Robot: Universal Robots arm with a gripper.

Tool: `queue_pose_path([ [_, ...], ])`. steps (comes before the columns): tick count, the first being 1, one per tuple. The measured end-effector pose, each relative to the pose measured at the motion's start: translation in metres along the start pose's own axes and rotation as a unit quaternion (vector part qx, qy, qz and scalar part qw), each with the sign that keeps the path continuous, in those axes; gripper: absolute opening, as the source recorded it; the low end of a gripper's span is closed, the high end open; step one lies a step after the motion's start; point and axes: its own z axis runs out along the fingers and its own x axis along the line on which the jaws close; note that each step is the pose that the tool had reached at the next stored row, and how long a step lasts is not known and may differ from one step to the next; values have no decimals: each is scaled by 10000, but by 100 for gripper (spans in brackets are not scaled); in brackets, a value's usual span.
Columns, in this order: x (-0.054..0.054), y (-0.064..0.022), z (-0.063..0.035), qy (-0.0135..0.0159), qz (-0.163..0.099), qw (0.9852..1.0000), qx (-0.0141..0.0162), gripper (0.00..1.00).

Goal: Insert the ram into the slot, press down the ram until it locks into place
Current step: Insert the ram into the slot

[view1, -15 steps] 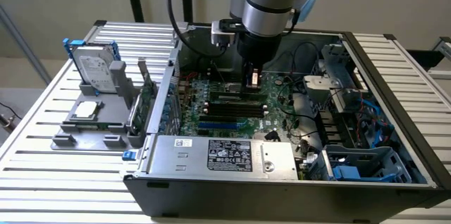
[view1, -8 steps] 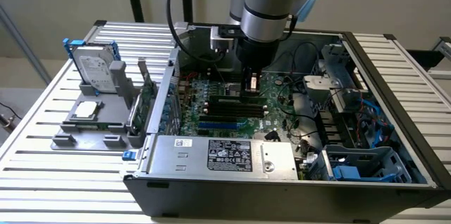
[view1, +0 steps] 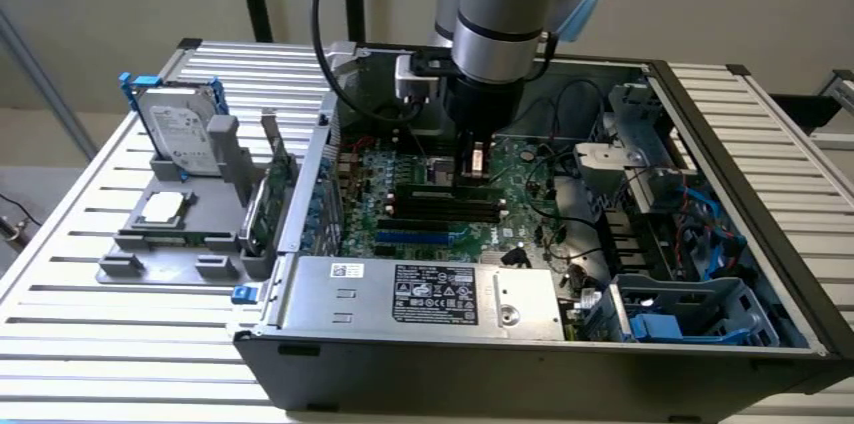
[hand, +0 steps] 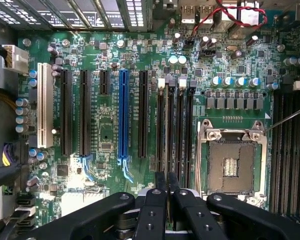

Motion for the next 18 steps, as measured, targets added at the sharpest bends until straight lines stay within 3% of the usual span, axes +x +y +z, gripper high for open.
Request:
queue_pose_path([
  [5, 0, 8, 25, 46, 2, 10000, 18, 13],
  [12, 0, 15, 48, 80, 14, 10000, 45, 13],
  [18, 0, 28, 75, 92, 33, 9999, 71, 13],
])
